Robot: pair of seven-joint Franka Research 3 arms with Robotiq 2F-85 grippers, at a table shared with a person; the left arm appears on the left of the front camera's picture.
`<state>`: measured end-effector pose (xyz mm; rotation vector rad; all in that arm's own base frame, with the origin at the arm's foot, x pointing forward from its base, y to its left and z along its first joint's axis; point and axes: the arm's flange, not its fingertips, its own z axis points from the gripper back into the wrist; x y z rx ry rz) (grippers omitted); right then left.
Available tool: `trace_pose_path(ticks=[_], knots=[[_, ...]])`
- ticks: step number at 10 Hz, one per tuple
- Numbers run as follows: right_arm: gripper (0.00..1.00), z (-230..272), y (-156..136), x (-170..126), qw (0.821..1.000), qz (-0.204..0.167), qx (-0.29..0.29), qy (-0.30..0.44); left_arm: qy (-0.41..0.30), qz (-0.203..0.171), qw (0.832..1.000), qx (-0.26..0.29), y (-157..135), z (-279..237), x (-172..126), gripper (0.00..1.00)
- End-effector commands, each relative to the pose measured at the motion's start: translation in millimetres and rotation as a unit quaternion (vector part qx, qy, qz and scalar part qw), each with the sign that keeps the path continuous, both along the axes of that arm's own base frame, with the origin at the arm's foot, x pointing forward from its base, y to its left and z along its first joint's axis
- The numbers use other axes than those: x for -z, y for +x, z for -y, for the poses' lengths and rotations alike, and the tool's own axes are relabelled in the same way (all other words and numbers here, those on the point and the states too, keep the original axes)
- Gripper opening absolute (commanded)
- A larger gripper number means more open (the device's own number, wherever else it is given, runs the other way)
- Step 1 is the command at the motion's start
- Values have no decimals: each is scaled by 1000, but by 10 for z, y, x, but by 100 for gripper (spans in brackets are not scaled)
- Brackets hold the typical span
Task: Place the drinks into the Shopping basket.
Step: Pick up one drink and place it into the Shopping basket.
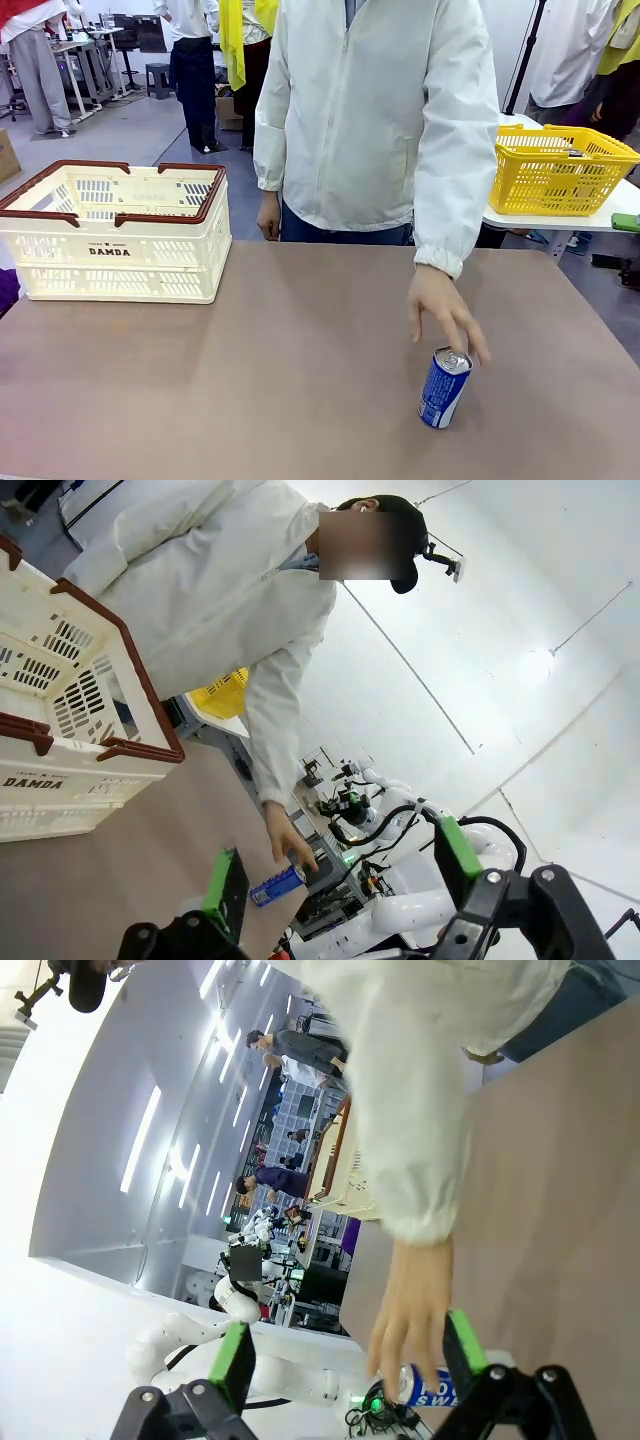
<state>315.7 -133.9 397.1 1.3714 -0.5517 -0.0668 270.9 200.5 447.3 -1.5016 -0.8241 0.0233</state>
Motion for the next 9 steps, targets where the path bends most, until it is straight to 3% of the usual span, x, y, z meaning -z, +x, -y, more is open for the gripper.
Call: trace_pose_path(ticks=[1,3,5,6,7,8,9], knots=[[100,1,0,-32,1000,4,-1,4,-12,-2,1000,0,5,1,-56,100],[100,0,0,0,1000,0,0,0,-12,-2,1000,0,5,1,-56,100],[100,-762,12,-261,985,-30,-64,-159,-12,-2,1000,0,5,1,-56,100],[100,-1209,5,-362,961,-40,-78,-262,-12,-2,1000,0,5,1,-56,100],[100,-1680,-37,-437,916,-30,-87,-391,-12,-2,1000,0,5,1,-56,100],[100,-2028,-96,-454,867,-16,-60,-495,-12,-2,1000,0,5,1,-56,100],[100,-2270,-178,-449,838,11,-47,-543,-12,-2,1000,0,5,1,-56,100]])
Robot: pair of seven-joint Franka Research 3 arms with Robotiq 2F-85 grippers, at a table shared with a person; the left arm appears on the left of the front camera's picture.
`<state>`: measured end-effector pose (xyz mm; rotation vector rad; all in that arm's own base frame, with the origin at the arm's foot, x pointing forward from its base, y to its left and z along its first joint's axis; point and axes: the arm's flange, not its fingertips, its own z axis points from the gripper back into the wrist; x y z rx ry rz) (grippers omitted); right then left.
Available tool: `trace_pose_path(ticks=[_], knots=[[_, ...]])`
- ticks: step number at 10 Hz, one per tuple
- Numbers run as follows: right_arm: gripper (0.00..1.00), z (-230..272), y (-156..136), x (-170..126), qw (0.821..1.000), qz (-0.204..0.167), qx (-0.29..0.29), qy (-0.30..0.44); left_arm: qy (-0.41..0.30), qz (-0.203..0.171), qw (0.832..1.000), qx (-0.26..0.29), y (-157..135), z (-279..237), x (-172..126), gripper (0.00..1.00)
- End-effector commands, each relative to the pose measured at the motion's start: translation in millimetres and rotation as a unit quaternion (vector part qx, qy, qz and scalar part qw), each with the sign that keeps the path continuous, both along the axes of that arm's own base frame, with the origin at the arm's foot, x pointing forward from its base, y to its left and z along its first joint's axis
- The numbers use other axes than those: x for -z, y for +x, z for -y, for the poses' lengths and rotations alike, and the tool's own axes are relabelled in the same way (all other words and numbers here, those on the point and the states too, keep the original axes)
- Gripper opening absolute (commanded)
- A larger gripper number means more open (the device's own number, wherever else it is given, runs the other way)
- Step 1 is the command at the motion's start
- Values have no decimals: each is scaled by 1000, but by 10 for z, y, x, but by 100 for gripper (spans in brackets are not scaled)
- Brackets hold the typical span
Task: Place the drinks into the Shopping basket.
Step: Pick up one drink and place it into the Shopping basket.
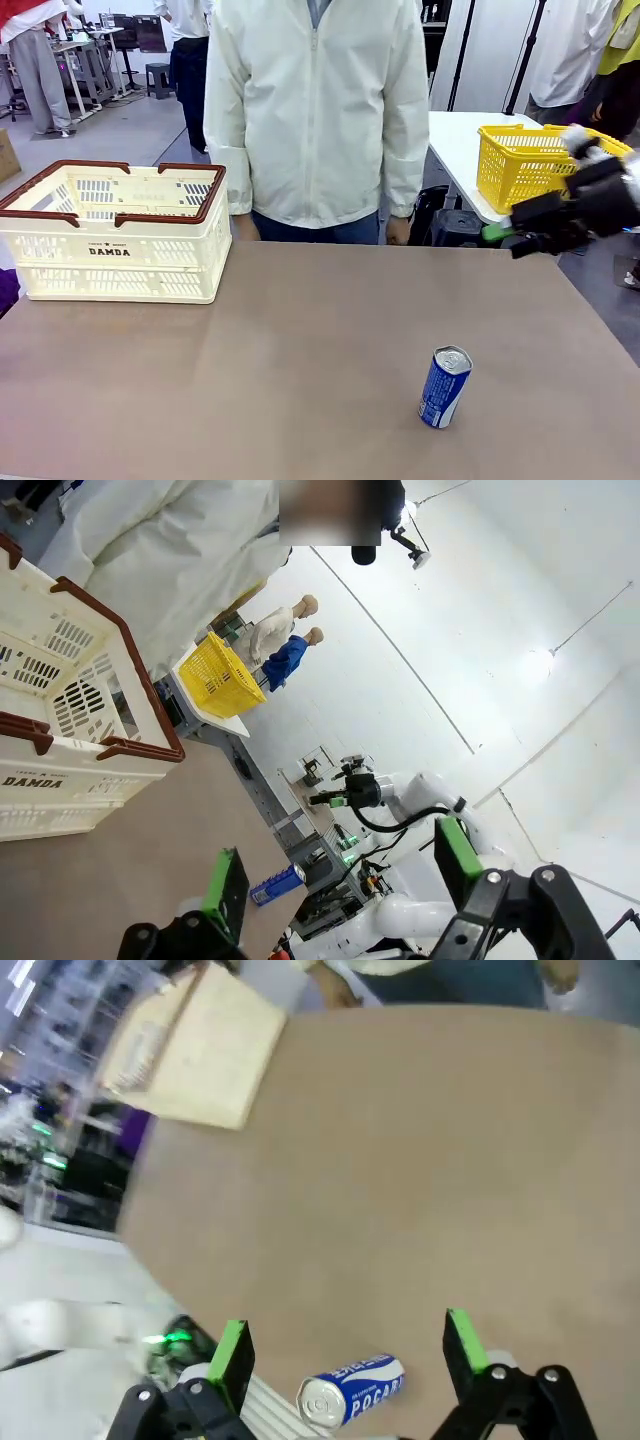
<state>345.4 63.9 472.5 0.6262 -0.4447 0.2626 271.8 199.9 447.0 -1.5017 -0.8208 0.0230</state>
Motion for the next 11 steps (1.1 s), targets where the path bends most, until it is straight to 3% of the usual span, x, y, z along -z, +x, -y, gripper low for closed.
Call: trace_pose_path(ticks=[1,2,3,4,6,8,10,11], knots=[[100,-199,-490,179,986,66,47,-146,-13,-1,1000,-1,-4,-5,-59,100],[100,0,0,0,1000,0,0,0,-13,-1,1000,-1,-4,-5,-59,100],[100,0,0,0,1000,0,0,0,-13,-1,1000,-1,-4,-5,-59,100],[100,-387,-79,-85,996,39,1,-82,-13,-1,1000,-1,-4,-5,-59,100],[100,-729,-287,-106,972,-105,-31,-207,-13,-1,1000,-1,-4,-5,-59,100],[100,-884,-566,-128,950,-193,-18,-246,-13,-1,1000,-1,-4,-5,-59,100],[100,-1231,-813,30,935,-208,62,-280,-13,-1,1000,-1,-4,-5,-59,100],[100,-1436,-967,128,937,-193,84,-279,-13,-1,1000,-1,-4,-5,-59,100]])
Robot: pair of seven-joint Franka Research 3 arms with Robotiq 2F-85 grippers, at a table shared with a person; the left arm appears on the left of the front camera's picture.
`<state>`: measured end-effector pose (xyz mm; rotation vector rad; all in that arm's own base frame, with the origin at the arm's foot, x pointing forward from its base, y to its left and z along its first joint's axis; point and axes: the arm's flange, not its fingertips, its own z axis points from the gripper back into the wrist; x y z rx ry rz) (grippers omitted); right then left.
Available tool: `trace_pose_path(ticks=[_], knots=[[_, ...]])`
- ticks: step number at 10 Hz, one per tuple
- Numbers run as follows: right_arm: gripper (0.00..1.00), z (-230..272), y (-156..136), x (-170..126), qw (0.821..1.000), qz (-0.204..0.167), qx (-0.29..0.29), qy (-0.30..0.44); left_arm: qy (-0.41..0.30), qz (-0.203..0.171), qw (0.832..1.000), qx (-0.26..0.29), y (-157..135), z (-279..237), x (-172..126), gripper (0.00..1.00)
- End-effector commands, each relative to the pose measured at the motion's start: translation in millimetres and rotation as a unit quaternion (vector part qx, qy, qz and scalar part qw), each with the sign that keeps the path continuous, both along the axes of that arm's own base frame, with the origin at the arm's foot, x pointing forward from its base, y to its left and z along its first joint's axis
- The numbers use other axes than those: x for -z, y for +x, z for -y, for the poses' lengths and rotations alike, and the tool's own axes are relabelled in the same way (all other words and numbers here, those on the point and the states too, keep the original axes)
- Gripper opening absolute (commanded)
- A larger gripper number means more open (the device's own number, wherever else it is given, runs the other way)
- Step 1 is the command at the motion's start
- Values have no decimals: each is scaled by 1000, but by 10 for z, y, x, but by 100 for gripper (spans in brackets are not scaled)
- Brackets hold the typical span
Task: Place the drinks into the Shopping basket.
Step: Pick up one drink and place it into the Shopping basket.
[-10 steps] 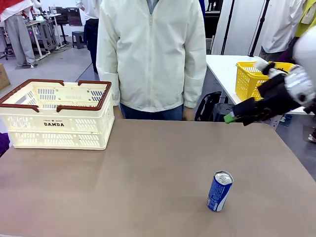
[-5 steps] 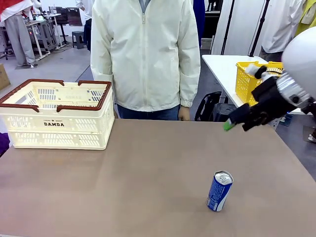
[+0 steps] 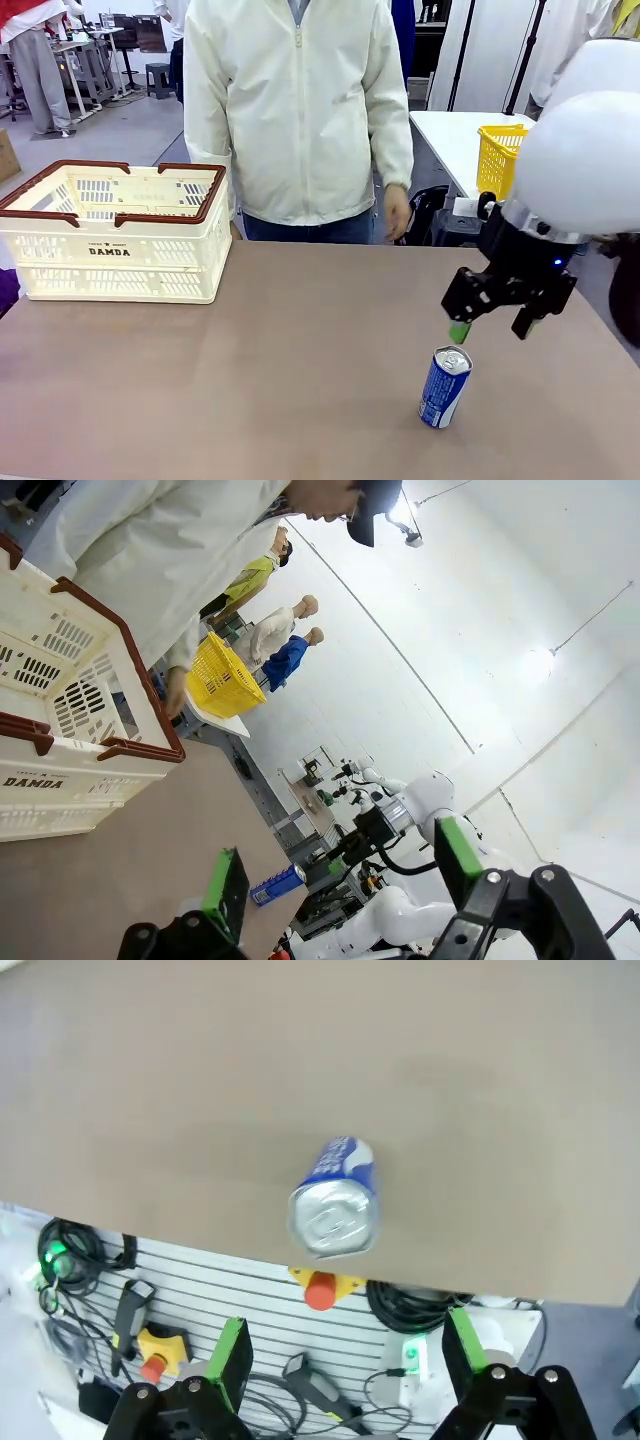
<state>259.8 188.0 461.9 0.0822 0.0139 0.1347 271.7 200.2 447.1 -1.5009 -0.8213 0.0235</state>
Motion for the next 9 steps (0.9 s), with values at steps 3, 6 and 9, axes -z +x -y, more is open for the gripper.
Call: trace_pose_path(ticks=[3,6,9], knots=[[100,-161,-77,-35,1000,21,11,-1,-13,0,1000,-1,-4,-2,-58,100],[100,-343,-44,294,996,-60,18,-66,-13,0,1000,-1,-4,-2,-58,100],[100,-255,158,757,993,-109,14,-43,-13,0,1000,-1,-4,-2,-58,100]])
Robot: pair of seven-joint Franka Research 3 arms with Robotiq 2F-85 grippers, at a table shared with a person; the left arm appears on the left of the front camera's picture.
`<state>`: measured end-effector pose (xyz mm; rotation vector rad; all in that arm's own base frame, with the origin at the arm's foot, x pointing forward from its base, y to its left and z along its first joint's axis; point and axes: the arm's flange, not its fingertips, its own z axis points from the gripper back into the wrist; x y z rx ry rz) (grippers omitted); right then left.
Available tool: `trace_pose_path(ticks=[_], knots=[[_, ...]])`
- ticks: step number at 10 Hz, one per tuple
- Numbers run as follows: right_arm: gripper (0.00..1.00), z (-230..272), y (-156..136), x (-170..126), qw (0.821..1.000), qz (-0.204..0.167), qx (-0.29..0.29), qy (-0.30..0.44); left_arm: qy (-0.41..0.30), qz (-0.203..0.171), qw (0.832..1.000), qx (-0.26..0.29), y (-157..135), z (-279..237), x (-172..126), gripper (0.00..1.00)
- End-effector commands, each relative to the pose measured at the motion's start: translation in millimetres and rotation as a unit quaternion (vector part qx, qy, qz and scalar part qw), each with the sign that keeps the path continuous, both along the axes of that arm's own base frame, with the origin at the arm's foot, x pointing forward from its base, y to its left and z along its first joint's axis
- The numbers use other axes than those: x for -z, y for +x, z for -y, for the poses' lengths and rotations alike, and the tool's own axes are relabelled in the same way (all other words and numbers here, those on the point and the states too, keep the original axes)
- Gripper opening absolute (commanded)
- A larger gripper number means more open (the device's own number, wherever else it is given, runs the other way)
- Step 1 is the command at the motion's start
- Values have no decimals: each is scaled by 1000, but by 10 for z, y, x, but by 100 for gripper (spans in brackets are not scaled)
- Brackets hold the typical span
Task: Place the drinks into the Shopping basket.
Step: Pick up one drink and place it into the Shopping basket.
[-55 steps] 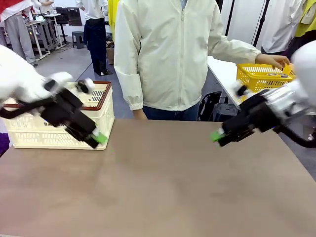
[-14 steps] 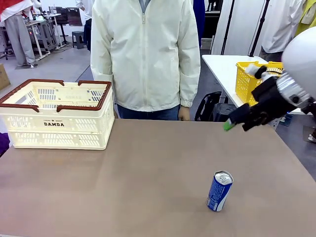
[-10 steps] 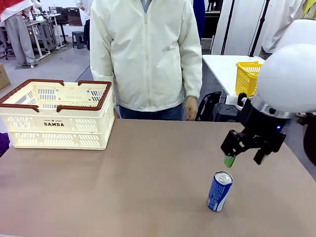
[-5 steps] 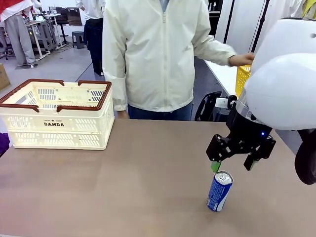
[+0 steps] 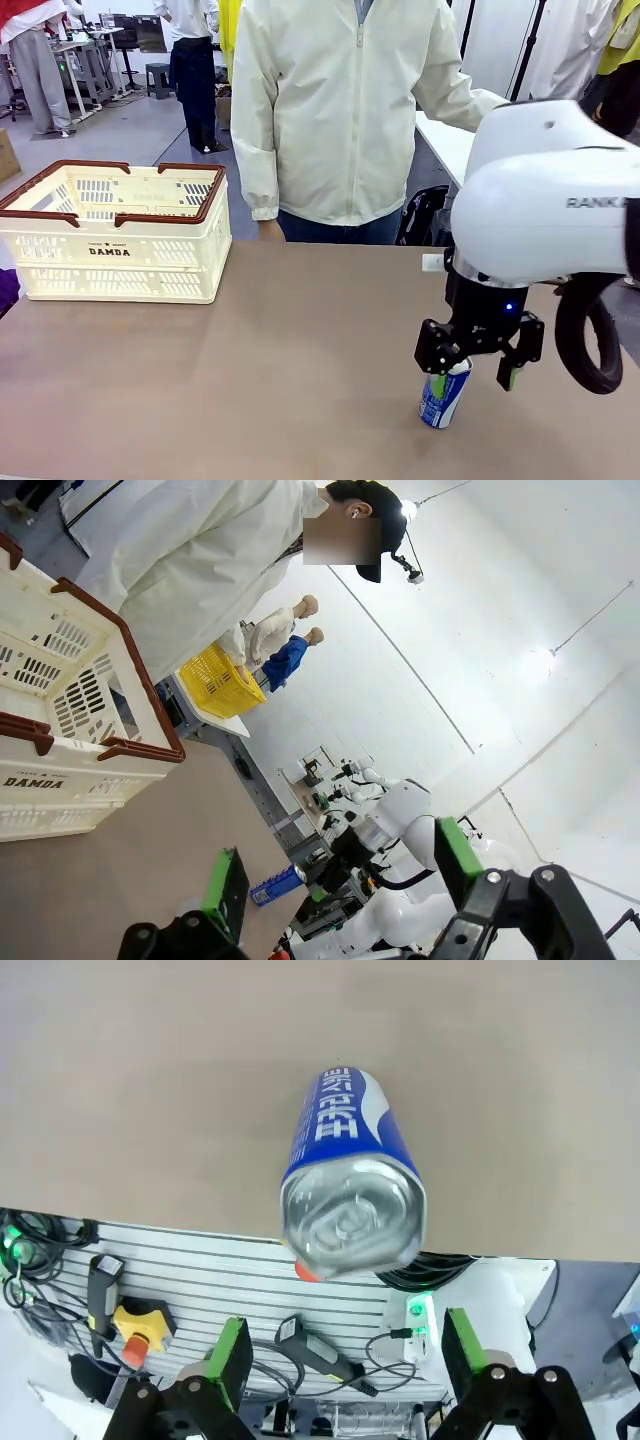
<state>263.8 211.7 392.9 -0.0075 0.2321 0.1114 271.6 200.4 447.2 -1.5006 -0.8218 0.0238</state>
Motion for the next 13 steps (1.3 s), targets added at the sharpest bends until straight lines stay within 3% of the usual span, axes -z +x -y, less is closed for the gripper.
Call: trace_pose_path(ticks=[1,4,8,9,10,13], knots=[[100,-19,159,157,1000,7,15,5,-13,-1,1000,0,-3,0,-57,100],[100,5,270,323,999,36,25,8,-13,-1,1000,0,-3,0,-57,100],[100,-5,300,332,997,70,30,-19,-13,-1,1000,0,-3,0,-57,100],[44,-3,303,341,998,57,22,-14,-13,-1,1000,0,-3,0,-57,100],[0,-3,299,332,997,65,24,-20,-13,-1,1000,0,-3,0,-57,100],[0,-16,287,331,996,91,13,-19,-13,-1,1000,0,-3,0,-57,100]])
